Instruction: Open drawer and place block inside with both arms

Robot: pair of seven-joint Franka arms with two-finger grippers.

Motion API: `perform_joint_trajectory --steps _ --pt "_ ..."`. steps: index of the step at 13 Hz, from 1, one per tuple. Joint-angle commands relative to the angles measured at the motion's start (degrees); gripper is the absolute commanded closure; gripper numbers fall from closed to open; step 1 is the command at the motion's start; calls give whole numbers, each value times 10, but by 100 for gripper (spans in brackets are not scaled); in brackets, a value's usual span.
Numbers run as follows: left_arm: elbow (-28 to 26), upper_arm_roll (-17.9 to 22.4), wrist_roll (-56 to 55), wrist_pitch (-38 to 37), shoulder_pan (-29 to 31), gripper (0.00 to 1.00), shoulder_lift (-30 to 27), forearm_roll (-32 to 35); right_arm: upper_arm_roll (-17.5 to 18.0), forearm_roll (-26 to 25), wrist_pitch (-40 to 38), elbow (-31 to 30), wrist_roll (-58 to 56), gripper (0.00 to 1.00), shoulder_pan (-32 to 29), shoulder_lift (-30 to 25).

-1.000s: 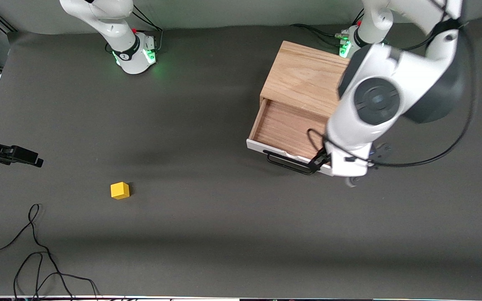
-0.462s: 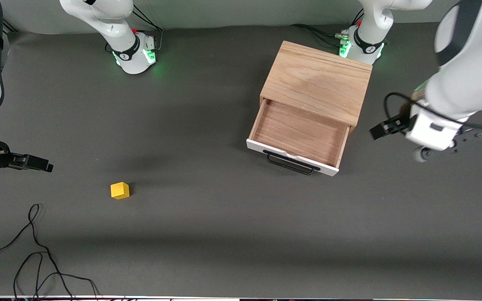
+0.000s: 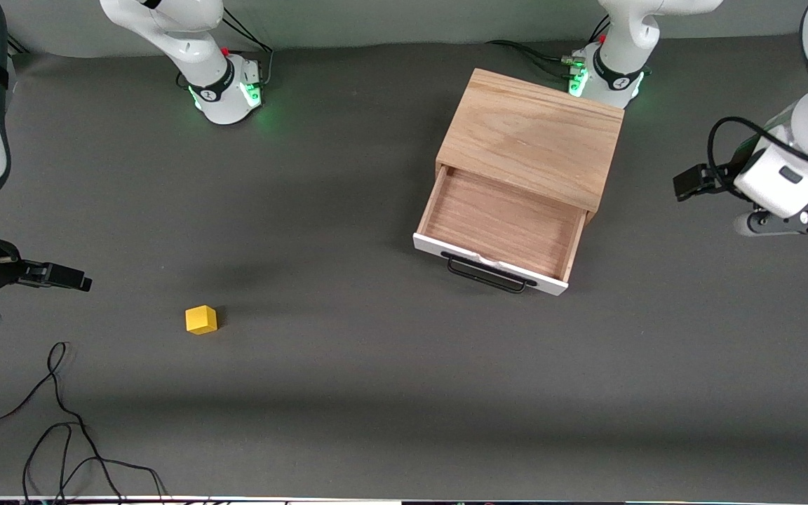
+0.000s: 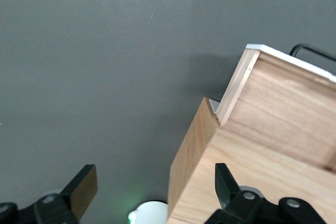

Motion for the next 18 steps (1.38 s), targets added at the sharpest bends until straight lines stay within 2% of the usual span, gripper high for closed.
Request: perform_joint_trajectory --steps 1,6,10,12,15,18 --pt "-37 -4 47 19 36 0 -30 5 1 7 14 13 -1 0 0 19" --pt "-33 -5 49 65 43 0 -20 1 2 7 34 15 -15 0 -2 36" --pt "-30 -5 58 82 42 0 -15 0 6 7 52 -4 -48 0 18 53" --pt "-18 -5 61 80 44 0 -12 -1 4 0 115 -34 -48 0 54 71" --pt "-14 -6 68 77 47 0 -7 -1 4 -25 279 -125 -48 0 69 106" --pt "-14 -11 70 77 57 0 -7 -1 2 -33 332 -137 -48 0 88 156"
